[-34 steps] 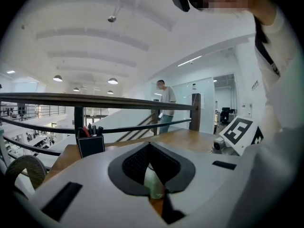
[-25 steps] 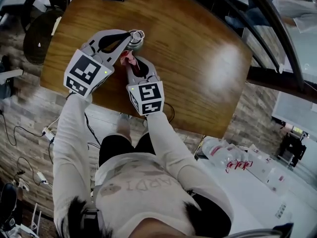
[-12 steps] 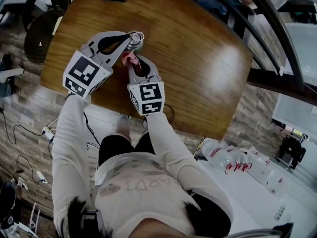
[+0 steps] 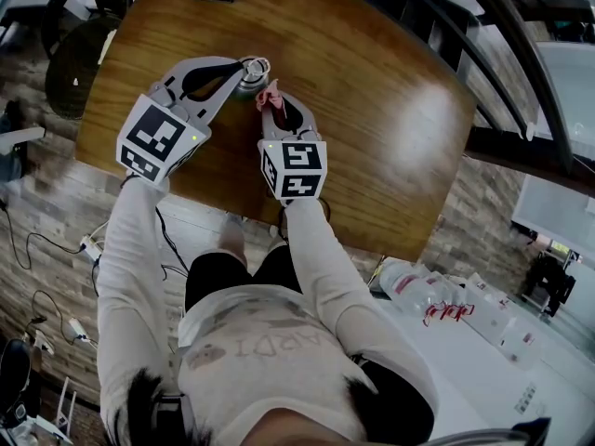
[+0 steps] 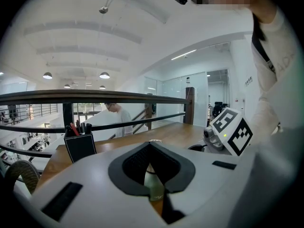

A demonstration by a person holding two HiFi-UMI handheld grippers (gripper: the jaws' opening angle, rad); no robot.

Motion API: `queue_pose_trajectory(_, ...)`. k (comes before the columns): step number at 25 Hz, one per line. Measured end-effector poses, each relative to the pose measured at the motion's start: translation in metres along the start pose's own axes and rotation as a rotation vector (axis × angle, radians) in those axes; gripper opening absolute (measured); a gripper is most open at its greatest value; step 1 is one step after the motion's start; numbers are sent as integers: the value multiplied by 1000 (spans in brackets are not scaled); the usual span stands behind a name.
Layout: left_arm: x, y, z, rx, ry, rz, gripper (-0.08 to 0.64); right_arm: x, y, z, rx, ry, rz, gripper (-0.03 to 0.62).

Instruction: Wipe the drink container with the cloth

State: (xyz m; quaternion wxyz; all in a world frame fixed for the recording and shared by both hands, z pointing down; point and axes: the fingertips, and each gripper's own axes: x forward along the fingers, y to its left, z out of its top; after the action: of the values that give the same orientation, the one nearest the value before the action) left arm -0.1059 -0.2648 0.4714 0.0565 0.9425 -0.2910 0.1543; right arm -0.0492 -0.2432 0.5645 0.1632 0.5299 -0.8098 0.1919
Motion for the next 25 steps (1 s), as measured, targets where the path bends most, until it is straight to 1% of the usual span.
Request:
queue_pose_trajectory(4,0,0,-1,0,-2,2,5,7,-8,0,-14,11,-19,38)
queue_pose_trajectory(10,0,1,-1,1,-3,3,5,12,-3,-13,-6,49,-11,37)
queue_pose_trajectory(19,1,-2,1,-1,-7,5,5,7,17,-29,-17,99,18,35)
queue_pose_trajectory(25,-3,2,-3,-3,-4,6,5,14,43,-35,-63,124,60,35)
